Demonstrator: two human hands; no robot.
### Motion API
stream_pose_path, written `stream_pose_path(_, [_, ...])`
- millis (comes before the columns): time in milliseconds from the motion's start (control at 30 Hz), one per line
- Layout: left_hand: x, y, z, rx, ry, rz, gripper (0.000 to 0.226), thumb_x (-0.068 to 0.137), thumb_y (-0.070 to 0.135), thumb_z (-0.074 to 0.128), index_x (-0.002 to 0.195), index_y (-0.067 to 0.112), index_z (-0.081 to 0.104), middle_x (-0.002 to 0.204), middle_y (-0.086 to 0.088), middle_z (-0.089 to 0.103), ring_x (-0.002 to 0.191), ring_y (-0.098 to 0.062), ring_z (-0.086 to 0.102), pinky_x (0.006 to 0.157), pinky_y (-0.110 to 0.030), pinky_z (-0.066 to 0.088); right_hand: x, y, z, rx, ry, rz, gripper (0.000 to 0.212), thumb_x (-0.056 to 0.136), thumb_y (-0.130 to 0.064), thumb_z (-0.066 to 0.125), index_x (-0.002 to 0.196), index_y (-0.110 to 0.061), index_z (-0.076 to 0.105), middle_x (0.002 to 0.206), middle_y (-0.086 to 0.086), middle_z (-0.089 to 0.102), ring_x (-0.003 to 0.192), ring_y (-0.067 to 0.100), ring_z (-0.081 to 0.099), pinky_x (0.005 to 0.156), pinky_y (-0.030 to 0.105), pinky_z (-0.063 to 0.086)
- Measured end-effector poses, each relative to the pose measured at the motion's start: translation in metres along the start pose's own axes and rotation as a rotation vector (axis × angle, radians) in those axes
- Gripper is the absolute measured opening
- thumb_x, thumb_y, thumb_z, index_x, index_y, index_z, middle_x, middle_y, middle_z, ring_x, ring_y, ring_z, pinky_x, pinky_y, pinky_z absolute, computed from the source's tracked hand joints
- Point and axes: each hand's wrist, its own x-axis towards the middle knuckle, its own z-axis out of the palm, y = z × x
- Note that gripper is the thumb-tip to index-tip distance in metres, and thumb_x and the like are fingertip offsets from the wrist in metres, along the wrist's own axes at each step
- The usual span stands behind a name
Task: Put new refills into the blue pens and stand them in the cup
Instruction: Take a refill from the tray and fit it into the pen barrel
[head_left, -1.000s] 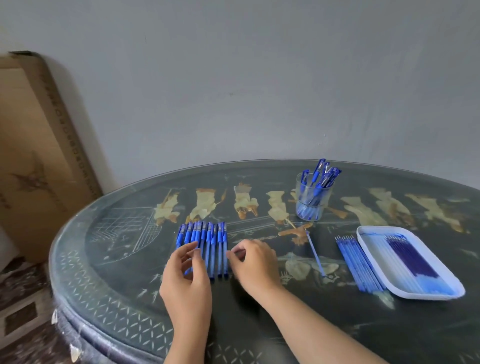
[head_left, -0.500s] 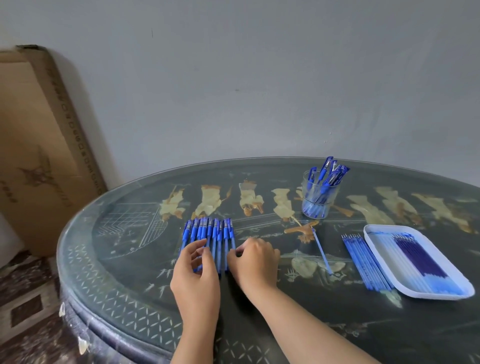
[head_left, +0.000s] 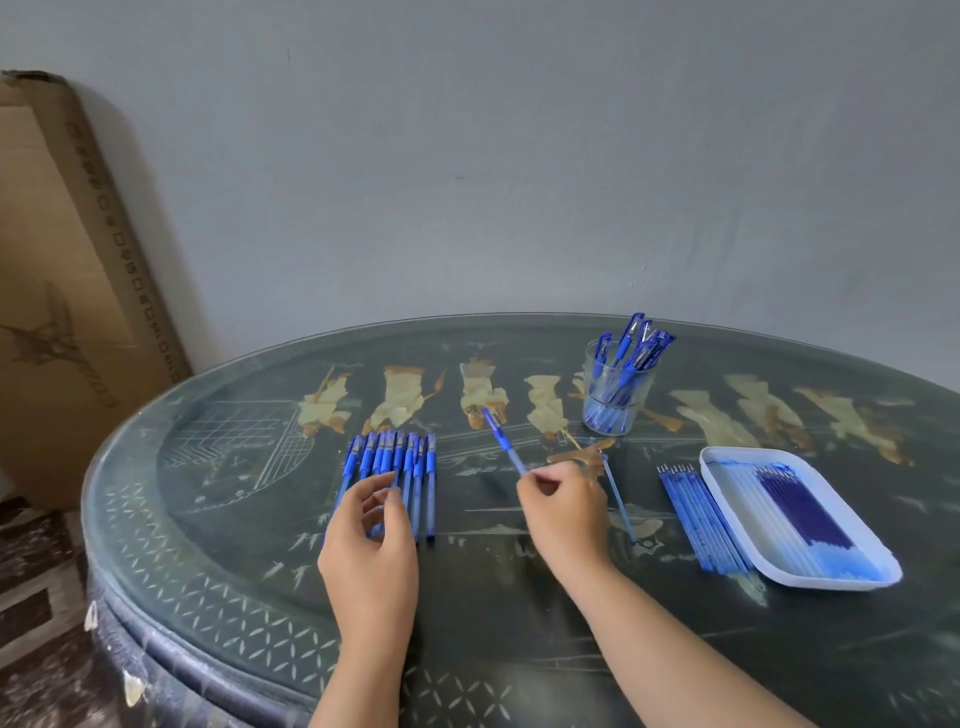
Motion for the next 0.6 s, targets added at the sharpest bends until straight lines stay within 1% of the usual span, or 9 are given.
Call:
stream_pose_path(67, [-0.002,0.001,0.001,0.024,-0.034,0.032,0.014,0.095,0.019,0.058,0.094,0.03,0.066,0.092,0.012,0.067,0.087,-0.002,0.062,0.069,-0.016,0.041,0.003,0.015,-0.02,0.095,0.012,0.032,0.012,0.086,-0.018,0.064,0.076,-0.02,0.07,0.074,-0.004,0.068,0.068,0.014,0.062,0.058,0.029,0.05])
stream_pose_path(100, [-0.004,0.001,0.001,0.042,-0.059,0.049,0.013,0.095,0.019,0.058,0.096,0.028,0.067,0.093,0.012,0.067,0.085,0.0,0.061,0.068,-0.014,0.041,0.003,0.021,-0.029,0.135,0.021,0.044,0.013,0.086,-0.016,0.065,0.074,-0.021,0.067,0.076,-0.003,0.068,0.07,0.013,0.062,0.057,0.024,0.05])
stream_pose_path(167, [-0.006,0.001,0.003,0.088,-0.118,0.095,0.012,0.095,0.019,0.059,0.096,0.026,0.068,0.093,0.011,0.067,0.081,0.003,0.06,0.066,-0.011,0.04,0.005,0.033,-0.043,0.171,0.041,0.052,0.01,0.085,-0.014,0.067,0.078,-0.021,0.067,0.081,-0.004,0.067,0.079,0.013,0.063,0.06,0.017,0.045])
stream_pose_path(233, [-0.009,0.001,0.006,0.122,-0.176,0.159,0.013,0.093,0.017,0.061,0.094,0.028,0.069,0.089,0.011,0.068,0.082,0.004,0.06,0.066,-0.009,0.043,0.006,0.044,-0.055,0.17,0.046,0.044,0.005,0.085,-0.014,0.069,0.082,-0.019,0.068,0.084,-0.006,0.068,0.084,0.012,0.064,0.065,0.017,0.043])
stream_pose_path(300, [-0.013,0.002,0.012,0.134,-0.25,0.212,0.013,0.092,0.016,0.063,0.093,0.027,0.07,0.087,0.012,0.068,0.085,0.003,0.06,0.069,-0.008,0.045,0.005,0.054,-0.067,0.159,0.016,0.023,0.008,0.085,-0.014,0.069,0.081,-0.02,0.069,0.081,-0.007,0.068,0.08,0.008,0.063,0.062,0.012,0.041])
stream_pose_path(367, [-0.018,0.001,0.019,0.159,-0.332,0.259,0.013,0.091,0.016,0.065,0.096,0.027,0.07,0.088,0.013,0.068,0.088,0.003,0.061,0.074,-0.012,0.048,0.002,0.064,-0.081,0.14,-0.018,-0.025,0.012,0.086,-0.014,0.07,0.079,-0.023,0.068,0.079,-0.007,0.068,0.074,0.004,0.06,0.062,0.011,0.043])
stream_pose_path(400, [-0.02,0.0,0.023,0.175,-0.373,0.284,0.015,0.09,0.015,0.066,0.099,0.027,0.069,0.09,0.014,0.068,0.089,0.003,0.061,0.075,-0.013,0.049,0.0,0.068,-0.087,0.122,-0.039,-0.058,0.013,0.086,-0.014,0.07,0.079,-0.024,0.068,0.078,-0.007,0.068,0.073,0.004,0.059,0.063,0.011,0.043])
stream_pose_path(500, [-0.025,-0.005,0.034,0.205,-0.491,0.351,0.03,0.09,0.011,0.067,0.113,0.03,0.065,0.1,0.017,0.067,0.093,0.005,0.06,0.078,-0.006,0.046,-0.006,0.079,-0.098,0.065,-0.13,-0.16,0.014,0.086,-0.012,0.071,0.08,-0.025,0.07,0.081,-0.01,0.069,0.079,0.002,0.06,0.069,0.013,0.046])
stream_pose_path(600, [-0.022,-0.011,0.041,0.27,-0.579,0.402,0.045,0.092,0.013,0.065,0.129,0.034,0.054,0.114,0.022,0.061,0.099,0.005,0.058,0.083,-0.009,0.046,-0.008,0.083,-0.102,0.029,-0.188,-0.24,0.017,0.086,-0.011,0.072,0.081,-0.027,0.069,0.084,-0.012,0.067,0.083,0.003,0.06,0.074,0.016,0.048])
